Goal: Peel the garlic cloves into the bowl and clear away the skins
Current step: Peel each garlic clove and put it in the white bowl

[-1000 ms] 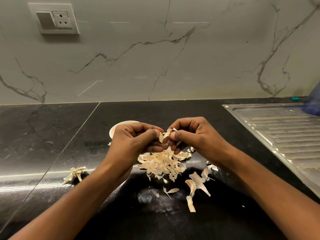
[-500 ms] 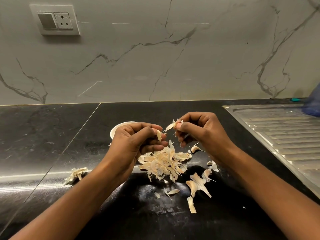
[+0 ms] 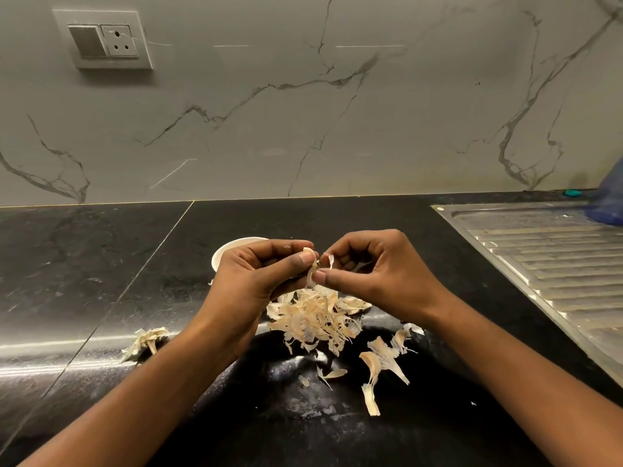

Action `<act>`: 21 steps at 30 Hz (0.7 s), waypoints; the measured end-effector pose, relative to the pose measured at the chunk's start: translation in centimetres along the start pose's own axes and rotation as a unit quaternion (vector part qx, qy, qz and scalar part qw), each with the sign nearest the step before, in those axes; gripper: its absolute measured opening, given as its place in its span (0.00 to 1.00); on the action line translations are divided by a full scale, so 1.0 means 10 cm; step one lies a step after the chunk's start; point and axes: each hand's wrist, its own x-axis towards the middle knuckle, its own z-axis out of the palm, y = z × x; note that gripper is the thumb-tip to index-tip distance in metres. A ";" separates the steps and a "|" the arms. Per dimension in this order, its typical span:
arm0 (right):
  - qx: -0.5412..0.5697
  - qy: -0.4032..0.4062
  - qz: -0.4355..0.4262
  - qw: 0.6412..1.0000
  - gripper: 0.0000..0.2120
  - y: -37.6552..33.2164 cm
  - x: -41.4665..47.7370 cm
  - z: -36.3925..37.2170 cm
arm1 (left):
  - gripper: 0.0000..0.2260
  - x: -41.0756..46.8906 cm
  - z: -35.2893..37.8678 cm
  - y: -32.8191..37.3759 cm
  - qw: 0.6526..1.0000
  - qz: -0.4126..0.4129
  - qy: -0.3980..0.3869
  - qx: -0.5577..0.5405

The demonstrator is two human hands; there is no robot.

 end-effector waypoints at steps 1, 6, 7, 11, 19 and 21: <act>-0.004 -0.003 0.003 1.000 0.11 0.01 0.00 0.01 | 0.10 0.00 0.00 0.00 1.000 0.002 0.000 0.005; 0.009 -0.010 0.017 1.000 0.06 0.02 -0.01 0.02 | 0.12 -0.01 0.01 0.00 1.000 0.012 -0.010 0.010; 0.011 -0.015 0.019 1.000 0.06 0.02 -0.01 0.01 | 0.12 -0.01 0.00 -0.01 1.000 0.019 -0.011 0.019; 0.009 -0.027 0.019 0.999 0.06 0.02 0.00 0.00 | 0.13 0.00 -0.01 -0.03 0.998 0.037 -0.015 0.050; -0.004 -0.003 -0.002 1.000 0.03 0.05 -0.01 0.02 | 0.13 0.02 -0.02 -0.06 0.999 0.009 -0.036 0.038; 0.010 0.008 0.001 1.000 0.03 0.04 -0.01 0.00 | 0.14 0.02 -0.01 -0.06 0.999 -0.009 -0.038 0.017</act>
